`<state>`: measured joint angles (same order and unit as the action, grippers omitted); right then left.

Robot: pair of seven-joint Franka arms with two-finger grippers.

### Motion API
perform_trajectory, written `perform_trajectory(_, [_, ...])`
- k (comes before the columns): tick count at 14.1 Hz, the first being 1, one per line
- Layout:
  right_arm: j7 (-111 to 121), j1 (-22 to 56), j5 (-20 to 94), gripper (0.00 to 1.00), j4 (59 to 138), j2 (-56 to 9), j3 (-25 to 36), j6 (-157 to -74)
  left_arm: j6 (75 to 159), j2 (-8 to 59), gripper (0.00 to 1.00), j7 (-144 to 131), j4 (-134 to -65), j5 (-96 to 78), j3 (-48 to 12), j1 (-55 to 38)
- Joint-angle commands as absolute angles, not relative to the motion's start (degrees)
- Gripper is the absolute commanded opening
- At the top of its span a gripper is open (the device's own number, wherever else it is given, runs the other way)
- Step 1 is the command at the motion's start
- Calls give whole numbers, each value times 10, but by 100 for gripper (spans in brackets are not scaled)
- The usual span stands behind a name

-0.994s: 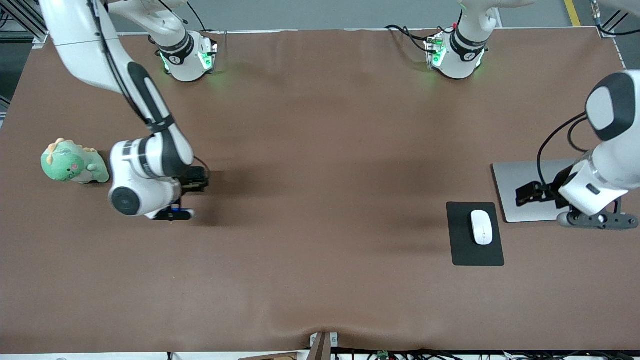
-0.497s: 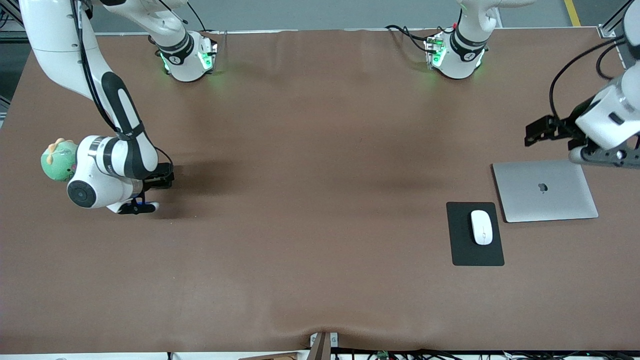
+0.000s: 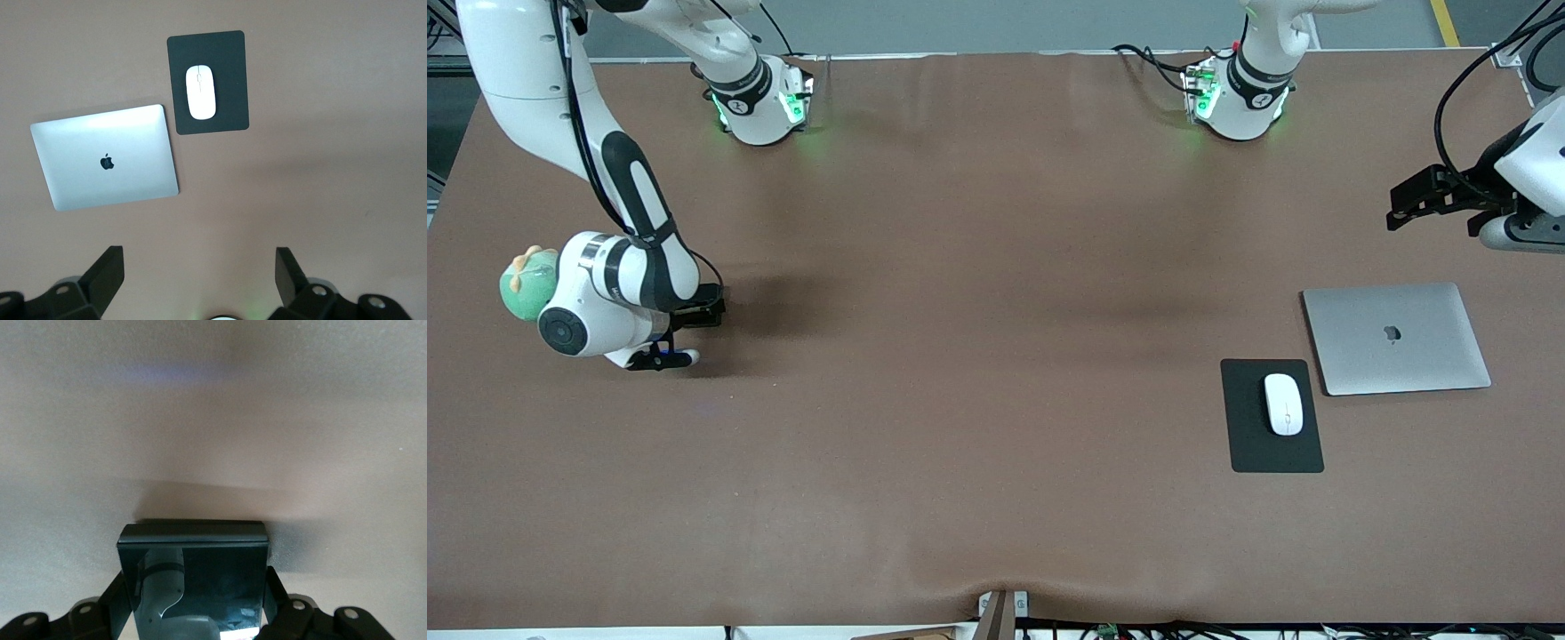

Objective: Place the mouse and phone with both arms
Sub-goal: 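Lower the black phone beside the green plush toy and open the right gripper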

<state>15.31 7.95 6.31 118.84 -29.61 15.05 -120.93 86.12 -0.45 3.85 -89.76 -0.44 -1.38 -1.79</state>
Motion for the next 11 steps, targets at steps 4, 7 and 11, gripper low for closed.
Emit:
perform_trajectory(4, [159,75,60,100,1171,-272,143,-1224,836,-29,100,71,-897,18,-12,-23])
perform_trajectory(7, [158,77,62,100,1120,-253,138,-1230,836,-30,100,65,-896,18,-15,-23])
perform_trajectory(11, [158,72,68,100,1099,-243,105,-1334,835,-34,100,62,-897,10,-15,-22])
